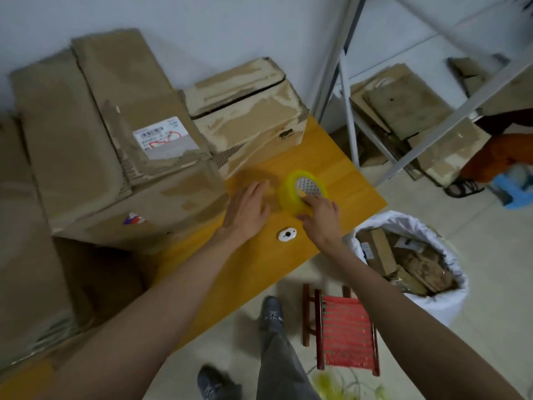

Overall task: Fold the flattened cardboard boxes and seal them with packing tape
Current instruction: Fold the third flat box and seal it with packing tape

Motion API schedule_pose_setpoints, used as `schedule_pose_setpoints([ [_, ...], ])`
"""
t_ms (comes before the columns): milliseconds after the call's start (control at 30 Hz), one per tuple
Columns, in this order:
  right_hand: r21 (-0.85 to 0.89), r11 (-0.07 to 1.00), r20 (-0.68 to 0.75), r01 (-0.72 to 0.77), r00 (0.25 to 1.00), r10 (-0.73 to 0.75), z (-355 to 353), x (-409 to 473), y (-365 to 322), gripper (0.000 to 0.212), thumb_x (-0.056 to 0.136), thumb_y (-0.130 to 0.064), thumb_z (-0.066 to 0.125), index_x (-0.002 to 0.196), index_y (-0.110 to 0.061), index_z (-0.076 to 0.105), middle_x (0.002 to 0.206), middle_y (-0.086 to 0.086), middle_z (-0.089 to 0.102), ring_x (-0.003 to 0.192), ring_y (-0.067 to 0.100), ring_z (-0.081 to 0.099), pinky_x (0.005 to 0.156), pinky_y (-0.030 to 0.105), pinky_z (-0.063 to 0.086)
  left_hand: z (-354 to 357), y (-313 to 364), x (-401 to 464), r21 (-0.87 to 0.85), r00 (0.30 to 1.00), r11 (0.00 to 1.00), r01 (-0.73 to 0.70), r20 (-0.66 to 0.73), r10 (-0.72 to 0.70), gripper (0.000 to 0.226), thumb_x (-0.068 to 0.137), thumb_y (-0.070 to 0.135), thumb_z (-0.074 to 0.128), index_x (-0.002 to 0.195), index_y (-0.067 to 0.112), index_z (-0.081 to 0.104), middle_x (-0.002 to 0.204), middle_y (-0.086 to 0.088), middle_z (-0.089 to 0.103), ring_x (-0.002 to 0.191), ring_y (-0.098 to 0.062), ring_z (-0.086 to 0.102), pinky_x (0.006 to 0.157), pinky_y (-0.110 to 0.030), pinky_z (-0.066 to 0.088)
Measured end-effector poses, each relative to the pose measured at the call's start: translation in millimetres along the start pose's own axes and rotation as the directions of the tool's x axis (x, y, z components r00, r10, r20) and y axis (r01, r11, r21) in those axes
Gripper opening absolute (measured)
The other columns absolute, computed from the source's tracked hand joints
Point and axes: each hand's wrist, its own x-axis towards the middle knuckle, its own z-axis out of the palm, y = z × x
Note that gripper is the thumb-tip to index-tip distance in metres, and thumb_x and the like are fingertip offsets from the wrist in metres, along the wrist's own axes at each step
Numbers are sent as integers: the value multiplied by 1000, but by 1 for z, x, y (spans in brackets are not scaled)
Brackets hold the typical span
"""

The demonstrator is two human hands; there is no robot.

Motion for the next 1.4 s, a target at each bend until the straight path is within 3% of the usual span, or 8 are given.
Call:
schedule_pose_setpoints([
  [100, 195, 980, -54, 34, 998, -24, -22, -40, -23, 46, 86, -15, 74, 130, -8, 62, 134, 8, 61, 127, 30, 53, 109, 48, 36, -32, 15, -20, -94, 998, 995, -37, -63, 31, 53, 104, 22, 47, 155, 15, 32, 158, -3, 33, 140, -23, 38, 113, -38, 35],
  [167, 282, 957, -78, 63, 996, -42, -28, -70, -41, 46, 84, -11, 76, 128, -4, 63, 130, 11, 63, 121, 31, 56, 101, 36, 42, -52, 19, -43, -128, 993, 987, -100, -69, 91, 50, 106, 24, 46, 154, 15, 35, 158, -4, 35, 142, -22, 36, 113, -36, 33],
  [400, 362, 921, -135, 144, 986, -102, -24, -167, -120, 41, 82, -9, 77, 121, -3, 65, 119, 11, 66, 107, 27, 59, 79, 19, 33, -108, 4, -152, -168, 969, 968, -185, -193, 152, 37, 103, 25, 54, 138, 13, 57, 134, -2, 53, 125, -22, 51, 105, -39, 40],
  [900, 401, 836, -100, 373, 926, -365, 20, -304, -255, 41, 85, -15, 77, 123, -5, 66, 123, 12, 65, 114, 26, 57, 87, 24, 39, -186, -87, -364, -121, 850, 970, -212, -512, 122, 13, 85, 9, 75, 98, 11, 75, 91, -2, 67, 86, -17, 64, 79, -18, 42],
  [1000, 389, 824, -80, 411, 907, -414, 27, -313, -277, 42, 85, -14, 78, 124, -4, 66, 125, 12, 66, 116, 26, 58, 87, 22, 39, -200, -105, -387, -123, 859, 966, -227, -494, 138, 19, 88, 7, 71, 107, 11, 71, 91, -4, 65, 86, -13, 60, 84, -32, 49],
  [1100, 371, 810, -10, 454, 874, -485, 28, -316, -297, 44, 85, -13, 77, 125, -2, 65, 127, 14, 65, 119, 28, 58, 95, 30, 44, -218, -119, -404, -86, 890, 957, -276, -400, 221, 32, 95, 5, 60, 125, 13, 65, 102, -5, 54, 93, -15, 56, 84, -27, 45],
  [1200, 373, 793, 49, 482, 843, -535, 28, -315, -315, 43, 85, -13, 76, 126, -2, 65, 126, 14, 65, 120, 29, 59, 99, 40, 46, -238, -131, -410, -78, 916, 966, -245, -345, 204, 21, 96, 9, 61, 114, 15, 69, 105, -3, 50, 95, -19, 56, 83, -31, 46],
  [1400, 364, 770, 91, 524, 803, -589, 29, -305, -340, 39, 87, -15, 75, 124, -6, 66, 124, 12, 67, 116, 26, 60, 94, 35, 46, -263, -150, -413, -227, 915, 951, -212, -387, 112, 4, 88, 12, 74, 91, 9, 74, 98, -9, 60, 87, -18, 62, 76, -23, 50],
])
